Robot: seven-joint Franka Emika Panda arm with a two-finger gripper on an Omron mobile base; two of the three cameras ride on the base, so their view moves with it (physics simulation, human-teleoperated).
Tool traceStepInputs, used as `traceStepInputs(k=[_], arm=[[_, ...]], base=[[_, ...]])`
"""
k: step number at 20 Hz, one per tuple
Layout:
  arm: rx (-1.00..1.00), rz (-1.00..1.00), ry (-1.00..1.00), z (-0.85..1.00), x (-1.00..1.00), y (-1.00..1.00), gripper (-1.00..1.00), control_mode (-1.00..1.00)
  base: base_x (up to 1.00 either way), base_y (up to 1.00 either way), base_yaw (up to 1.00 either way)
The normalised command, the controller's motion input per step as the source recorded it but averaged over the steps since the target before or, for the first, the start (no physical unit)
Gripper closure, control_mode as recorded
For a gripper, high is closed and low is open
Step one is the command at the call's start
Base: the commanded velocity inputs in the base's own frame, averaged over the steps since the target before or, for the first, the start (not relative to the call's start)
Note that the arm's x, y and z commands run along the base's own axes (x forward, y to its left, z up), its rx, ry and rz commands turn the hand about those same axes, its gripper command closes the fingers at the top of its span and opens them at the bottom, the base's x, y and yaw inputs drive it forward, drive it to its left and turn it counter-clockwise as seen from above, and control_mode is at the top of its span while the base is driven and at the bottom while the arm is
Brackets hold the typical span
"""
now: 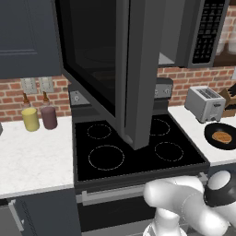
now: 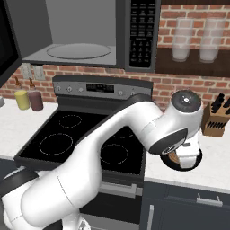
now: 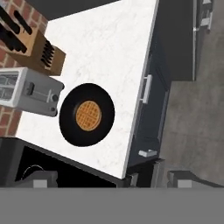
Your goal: Open the microwave, place the bowl with waffle inside the microwave, then close the microwave door and turn it on.
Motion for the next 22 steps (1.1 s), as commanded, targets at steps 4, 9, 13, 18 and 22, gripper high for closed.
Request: traceStepInputs(k=[4, 9, 13, 18, 22], arm=[[0.06, 0.04, 0.01, -0.57, 0.00, -0.17, -1.00, -1.00], [0.03, 0.03, 0.05, -0.55, 0.03, -0.01, -1.00, -1.00], [0.03, 0.00, 0.09, -0.46, 0.13, 0.00, -1.00, -1.00], [0.02, 0.00, 0.19, -0.34, 0.31, 0.00, -1.00, -1.00], [0.02, 0.00, 0.12, -0.33, 0.29, 0.00, -1.00, -1.00]], base=[[0.00, 0.00, 0.00], [0.00, 0.00, 0.00], [0.00, 0.00, 0.00], [0.00, 0.00, 0.00], [0.00, 0.00, 0.00]])
